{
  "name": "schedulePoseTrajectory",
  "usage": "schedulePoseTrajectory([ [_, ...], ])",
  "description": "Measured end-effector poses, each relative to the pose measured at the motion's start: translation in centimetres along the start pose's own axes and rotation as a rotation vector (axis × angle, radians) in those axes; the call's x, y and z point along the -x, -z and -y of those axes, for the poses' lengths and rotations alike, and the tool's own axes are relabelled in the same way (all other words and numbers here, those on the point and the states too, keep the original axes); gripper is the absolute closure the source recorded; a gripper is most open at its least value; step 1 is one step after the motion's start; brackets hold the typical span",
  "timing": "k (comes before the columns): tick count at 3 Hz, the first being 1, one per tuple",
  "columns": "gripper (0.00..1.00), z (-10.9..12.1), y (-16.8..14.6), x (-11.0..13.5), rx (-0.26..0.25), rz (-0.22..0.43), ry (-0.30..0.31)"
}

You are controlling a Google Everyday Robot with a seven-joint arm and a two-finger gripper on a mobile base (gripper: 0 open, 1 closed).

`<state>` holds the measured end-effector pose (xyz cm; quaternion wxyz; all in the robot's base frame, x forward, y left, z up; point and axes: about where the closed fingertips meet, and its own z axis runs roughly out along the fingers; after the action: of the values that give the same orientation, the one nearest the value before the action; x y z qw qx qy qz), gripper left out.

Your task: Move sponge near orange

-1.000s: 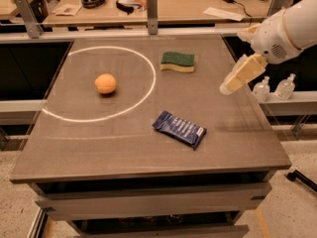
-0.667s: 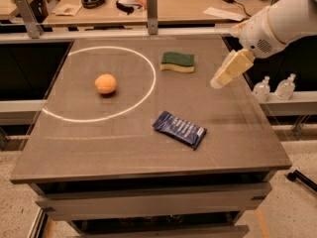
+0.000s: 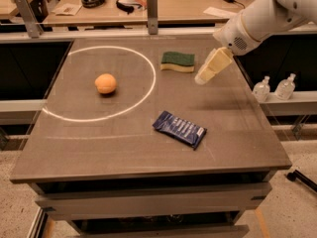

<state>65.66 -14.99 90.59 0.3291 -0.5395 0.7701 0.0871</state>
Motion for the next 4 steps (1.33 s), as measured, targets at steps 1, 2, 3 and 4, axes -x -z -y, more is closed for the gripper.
schedulePoseTrajectory([
  [1, 0.00, 1.4, -2.0, 0.0, 0.052, -0.004, -0.012],
  [2, 0.00, 2.5, -3.5, 0.3, 0.088, -0.024, -0.007],
  [3, 0.00, 3.2, -5.0, 0.9, 0.120, -0.044, 0.017],
  [4, 0.00, 3.8, -6.4, 0.9, 0.119, -0.037, 0.069],
])
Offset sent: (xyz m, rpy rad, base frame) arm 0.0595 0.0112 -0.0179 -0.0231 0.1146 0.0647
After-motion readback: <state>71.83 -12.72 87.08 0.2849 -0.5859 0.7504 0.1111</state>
